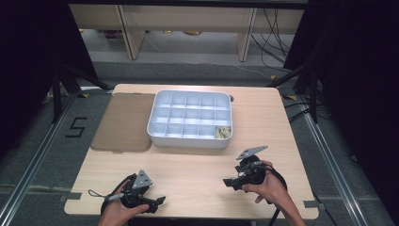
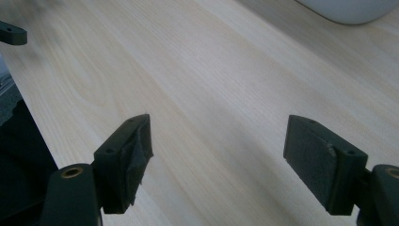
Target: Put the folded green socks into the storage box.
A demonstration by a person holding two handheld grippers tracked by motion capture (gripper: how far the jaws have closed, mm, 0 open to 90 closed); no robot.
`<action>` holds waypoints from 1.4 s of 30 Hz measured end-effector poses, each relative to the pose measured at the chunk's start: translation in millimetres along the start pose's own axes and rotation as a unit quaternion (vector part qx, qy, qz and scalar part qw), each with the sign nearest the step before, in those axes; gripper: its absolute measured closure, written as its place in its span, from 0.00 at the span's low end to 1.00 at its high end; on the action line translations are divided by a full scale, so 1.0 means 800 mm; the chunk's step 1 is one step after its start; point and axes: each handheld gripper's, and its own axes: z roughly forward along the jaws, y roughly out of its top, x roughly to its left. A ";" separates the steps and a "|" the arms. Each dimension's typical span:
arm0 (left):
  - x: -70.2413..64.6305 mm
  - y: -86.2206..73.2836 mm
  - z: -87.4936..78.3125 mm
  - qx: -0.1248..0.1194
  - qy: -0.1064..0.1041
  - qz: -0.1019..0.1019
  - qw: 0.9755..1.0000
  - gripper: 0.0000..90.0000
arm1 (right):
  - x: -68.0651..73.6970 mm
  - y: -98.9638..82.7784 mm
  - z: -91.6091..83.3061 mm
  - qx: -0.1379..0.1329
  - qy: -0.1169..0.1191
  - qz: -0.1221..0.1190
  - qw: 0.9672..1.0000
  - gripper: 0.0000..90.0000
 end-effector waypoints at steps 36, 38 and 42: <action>-0.001 0.001 -0.001 -0.004 0.000 0.006 1.000 0.21 | 0.002 -0.053 -0.003 -0.055 -0.015 0.009 0.998 0.21; -0.002 0.001 0.000 -0.003 0.001 0.000 1.000 0.21 | 0.000 -0.058 -0.005 -0.064 -0.018 0.002 0.998 0.20; -0.003 0.000 0.000 -0.007 -0.006 -0.003 1.000 0.21 | 0.000 -0.064 -0.005 -0.079 -0.021 0.003 0.997 0.20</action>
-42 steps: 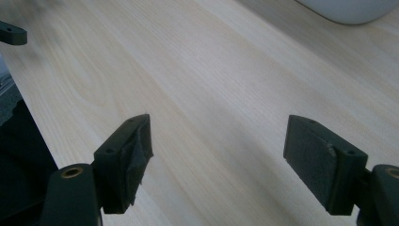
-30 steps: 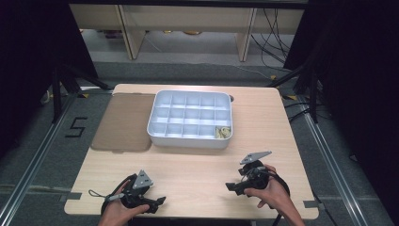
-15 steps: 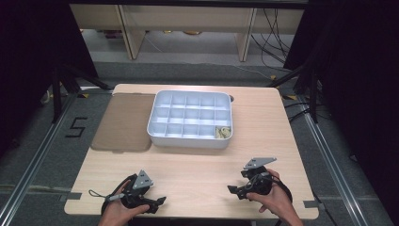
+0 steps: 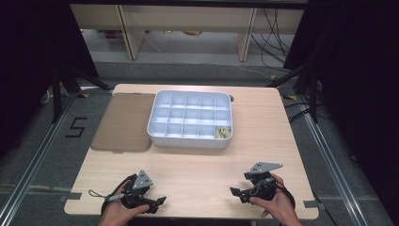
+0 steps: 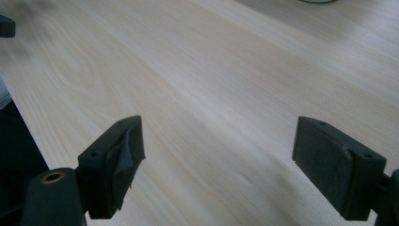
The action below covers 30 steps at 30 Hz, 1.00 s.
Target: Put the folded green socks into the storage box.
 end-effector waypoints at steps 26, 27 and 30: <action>0.001 0.000 0.000 0.002 0.003 0.006 1.000 0.21 | 0.006 -0.019 0.005 -0.006 -0.003 -0.007 1.000 0.19; 0.002 0.000 0.000 0.004 0.008 0.007 1.000 0.21 | 0.005 -0.019 0.005 -0.006 -0.003 -0.007 1.000 0.19; 0.003 -0.001 0.000 0.002 0.004 -0.002 1.000 0.21 | 0.004 -0.020 0.008 -0.006 0.010 -0.010 1.000 0.19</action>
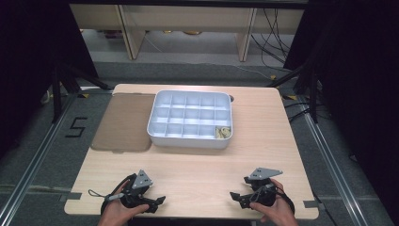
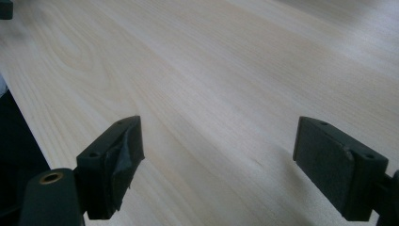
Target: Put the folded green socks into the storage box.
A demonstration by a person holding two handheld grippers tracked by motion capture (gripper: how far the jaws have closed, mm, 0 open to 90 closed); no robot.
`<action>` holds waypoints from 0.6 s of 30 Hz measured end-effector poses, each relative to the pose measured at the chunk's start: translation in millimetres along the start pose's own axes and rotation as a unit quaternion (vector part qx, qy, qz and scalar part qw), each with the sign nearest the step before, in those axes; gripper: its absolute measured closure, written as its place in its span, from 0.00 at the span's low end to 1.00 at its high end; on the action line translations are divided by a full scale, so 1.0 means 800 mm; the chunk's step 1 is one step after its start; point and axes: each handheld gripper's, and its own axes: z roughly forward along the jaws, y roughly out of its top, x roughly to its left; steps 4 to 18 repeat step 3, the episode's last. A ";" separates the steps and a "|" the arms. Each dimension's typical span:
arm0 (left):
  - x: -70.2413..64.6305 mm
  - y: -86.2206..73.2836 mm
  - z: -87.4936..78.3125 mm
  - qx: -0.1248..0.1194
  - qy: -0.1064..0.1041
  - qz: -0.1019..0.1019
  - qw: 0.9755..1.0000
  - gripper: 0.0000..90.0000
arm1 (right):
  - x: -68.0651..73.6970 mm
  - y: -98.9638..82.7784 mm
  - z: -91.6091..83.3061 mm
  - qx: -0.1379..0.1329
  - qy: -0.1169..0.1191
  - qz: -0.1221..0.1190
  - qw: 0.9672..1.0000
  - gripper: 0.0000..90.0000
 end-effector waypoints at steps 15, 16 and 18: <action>0.002 0.001 -0.001 0.000 0.002 0.006 1.000 0.21 | 0.000 0.000 -0.001 0.003 -0.010 -0.003 1.000 0.19; 0.002 0.001 -0.001 0.000 0.002 0.006 1.000 0.21 | 0.000 0.000 -0.001 0.003 -0.010 -0.003 1.000 0.19; 0.002 0.001 -0.001 0.000 0.002 0.006 1.000 0.21 | 0.000 0.000 -0.001 0.003 -0.010 -0.003 1.000 0.19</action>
